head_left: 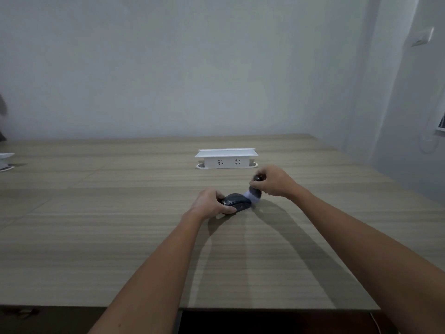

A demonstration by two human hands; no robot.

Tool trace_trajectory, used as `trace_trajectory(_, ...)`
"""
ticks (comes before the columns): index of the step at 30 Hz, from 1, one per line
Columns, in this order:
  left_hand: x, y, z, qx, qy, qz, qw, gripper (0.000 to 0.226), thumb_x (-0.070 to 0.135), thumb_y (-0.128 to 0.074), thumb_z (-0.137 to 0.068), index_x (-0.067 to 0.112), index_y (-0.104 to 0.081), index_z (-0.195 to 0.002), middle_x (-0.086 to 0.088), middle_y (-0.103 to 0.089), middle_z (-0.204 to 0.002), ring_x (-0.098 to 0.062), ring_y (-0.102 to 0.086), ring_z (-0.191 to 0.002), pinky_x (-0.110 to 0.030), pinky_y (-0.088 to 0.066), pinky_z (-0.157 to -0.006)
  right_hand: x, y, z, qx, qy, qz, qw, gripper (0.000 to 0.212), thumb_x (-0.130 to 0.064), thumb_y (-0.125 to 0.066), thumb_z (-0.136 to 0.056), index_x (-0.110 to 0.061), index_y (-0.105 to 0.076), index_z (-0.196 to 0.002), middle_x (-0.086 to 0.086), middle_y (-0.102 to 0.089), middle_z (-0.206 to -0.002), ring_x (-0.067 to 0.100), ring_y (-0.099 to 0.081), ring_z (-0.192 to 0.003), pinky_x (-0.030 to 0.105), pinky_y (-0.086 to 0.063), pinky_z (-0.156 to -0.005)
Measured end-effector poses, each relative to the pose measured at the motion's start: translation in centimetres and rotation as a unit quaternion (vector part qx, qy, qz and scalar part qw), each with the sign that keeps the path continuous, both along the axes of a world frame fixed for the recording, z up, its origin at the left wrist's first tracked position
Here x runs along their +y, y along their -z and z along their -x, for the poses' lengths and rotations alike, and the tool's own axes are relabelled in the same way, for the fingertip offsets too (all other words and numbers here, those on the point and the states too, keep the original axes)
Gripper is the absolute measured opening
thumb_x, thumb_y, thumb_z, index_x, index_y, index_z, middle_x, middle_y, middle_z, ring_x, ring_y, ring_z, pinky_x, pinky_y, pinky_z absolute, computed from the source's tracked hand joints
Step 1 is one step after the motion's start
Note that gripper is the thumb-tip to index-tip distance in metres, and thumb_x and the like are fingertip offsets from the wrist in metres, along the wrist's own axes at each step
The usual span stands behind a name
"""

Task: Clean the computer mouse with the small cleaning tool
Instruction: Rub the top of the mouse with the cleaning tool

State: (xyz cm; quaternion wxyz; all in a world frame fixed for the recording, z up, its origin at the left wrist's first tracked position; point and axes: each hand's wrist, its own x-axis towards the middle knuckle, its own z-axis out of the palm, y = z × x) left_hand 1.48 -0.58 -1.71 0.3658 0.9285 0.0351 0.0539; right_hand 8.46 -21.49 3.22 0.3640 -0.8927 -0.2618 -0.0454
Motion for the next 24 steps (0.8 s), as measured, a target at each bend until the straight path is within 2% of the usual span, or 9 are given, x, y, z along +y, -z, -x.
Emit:
trace_trajectory(2, 0.0, 0.0, 0.1, 0.004, -0.004, -0.004, 1.000, 0.033, 0.035, -0.085, -0.069, 0.014, -0.079, -0.094, -0.004, -0.075, -0.081, -0.012, -0.059, -0.068, -0.026, -0.042, -0.060, -0.3, 0.1, 0.1, 0.059, -0.031, -0.068, 0.995, 0.016, -0.017, -0.073, -0.089, -0.003, -0.076, -0.094, 0.001, -0.065, -0.069, 0.009, -0.053, -0.050, 0.023, -0.048, -0.052)
trace_trajectory(4, 0.0, 0.0, 0.1, 0.004, -0.004, -0.007, 1.000, 0.032, 0.035, -0.085, -0.069, 0.014, -0.079, -0.093, -0.003, -0.075, -0.080, -0.012, -0.059, -0.066, -0.025, -0.041, -0.058, -0.5, 0.3, 0.3, 0.085, -0.048, -0.072, 0.993, 0.016, -0.017, -0.073, -0.089, -0.002, -0.075, -0.094, -0.001, -0.064, -0.066, 0.009, -0.054, -0.049, 0.019, -0.047, -0.050)
trace_trajectory(8, -0.1, 0.1, 0.1, 0.008, -0.005, -0.004, 1.000, 0.036, 0.037, -0.086, -0.068, 0.015, -0.079, -0.096, -0.005, -0.078, -0.088, -0.020, -0.068, -0.081, -0.030, -0.048, -0.069, -0.7, 0.6, -0.1, -0.010, 0.026, 0.013, 1.000, 0.011, -0.009, -0.071, -0.083, 0.000, -0.077, -0.085, 0.000, -0.067, -0.066, 0.010, -0.057, -0.058, 0.008, -0.040, -0.046)
trace_trajectory(11, -0.1, 0.0, 0.2, 0.009, -0.006, -0.006, 1.000, 0.034, 0.036, -0.086, -0.069, 0.015, -0.079, -0.094, -0.004, -0.077, -0.085, -0.018, -0.065, -0.075, -0.028, -0.045, -0.064, -0.6, 0.5, 0.3, 0.053, -0.036, -0.067, 0.996, 0.012, -0.017, -0.073, -0.089, -0.005, -0.076, -0.092, -0.003, -0.065, -0.066, 0.009, -0.055, -0.051, 0.016, -0.047, -0.049)
trace_trajectory(13, -0.1, -0.1, 0.2, 0.007, -0.008, -0.009, 1.000, 0.032, 0.036, -0.085, -0.069, 0.014, -0.079, -0.092, -0.006, -0.076, -0.083, -0.013, -0.060, -0.069, -0.026, -0.041, -0.059, -0.3, 0.5, 0.6, 0.073, -0.058, -0.066, 0.993, 0.013, -0.017, -0.072, -0.090, -0.005, -0.075, -0.092, -0.003, -0.063, -0.064, 0.009, -0.054, -0.049, 0.019, -0.047, -0.049)
trace_trajectory(16, -0.1, -0.1, 0.2, 0.010, -0.007, -0.005, 1.000, 0.034, 0.037, -0.085, -0.069, 0.015, -0.079, -0.095, -0.005, -0.077, -0.087, -0.015, -0.063, -0.074, -0.028, -0.045, -0.065, 0.1, 0.2, 0.4, -0.002, -0.003, 0.003, 1.000, 0.013, -0.014, -0.071, -0.087, -0.003, -0.076, -0.089, -0.007, -0.060, -0.063, 0.006, -0.053, -0.052, 0.016, -0.042, -0.050)
trace_trajectory(19, -0.1, 0.0, 0.3, 0.006, -0.007, -0.003, 1.000, 0.034, 0.037, -0.085, -0.070, 0.015, -0.078, -0.094, -0.001, -0.075, -0.081, -0.014, -0.061, -0.071, -0.028, -0.043, -0.062, 0.4, -0.4, 0.9, 0.024, -0.051, -0.033, 0.998, 0.013, -0.018, -0.072, -0.088, -0.005, -0.076, -0.091, -0.006, -0.063, -0.063, 0.007, -0.054, -0.050, 0.017, -0.045, -0.049)
trace_trajectory(21, -0.2, 0.1, 0.4, -0.002, -0.010, 0.006, 1.000, 0.032, 0.036, -0.086, -0.069, 0.014, -0.078, -0.090, 0.000, -0.072, -0.077, -0.012, -0.058, -0.065, -0.025, -0.041, -0.056, 0.7, -0.6, 1.4, 0.018, -0.079, -0.008, 0.997, 0.011, -0.017, -0.071, -0.088, -0.007, -0.076, -0.088, -0.005, -0.063, -0.063, 0.006, -0.053, -0.050, 0.017, -0.046, -0.050)
trace_trajectory(24, -0.3, 0.3, 0.4, 0.000, -0.015, 0.022, 1.000, 0.036, 0.037, -0.087, -0.068, 0.016, -0.078, -0.095, 0.001, -0.077, -0.085, -0.015, -0.066, -0.075, -0.030, -0.051, -0.066, 1.4, -0.8, 1.3, -0.060, -0.045, 0.068, 0.995, 0.008, -0.011, -0.069, -0.085, -0.009, -0.076, -0.084, -0.007, -0.065, -0.071, 0.002, -0.056, -0.061, 0.017, -0.043, -0.063)
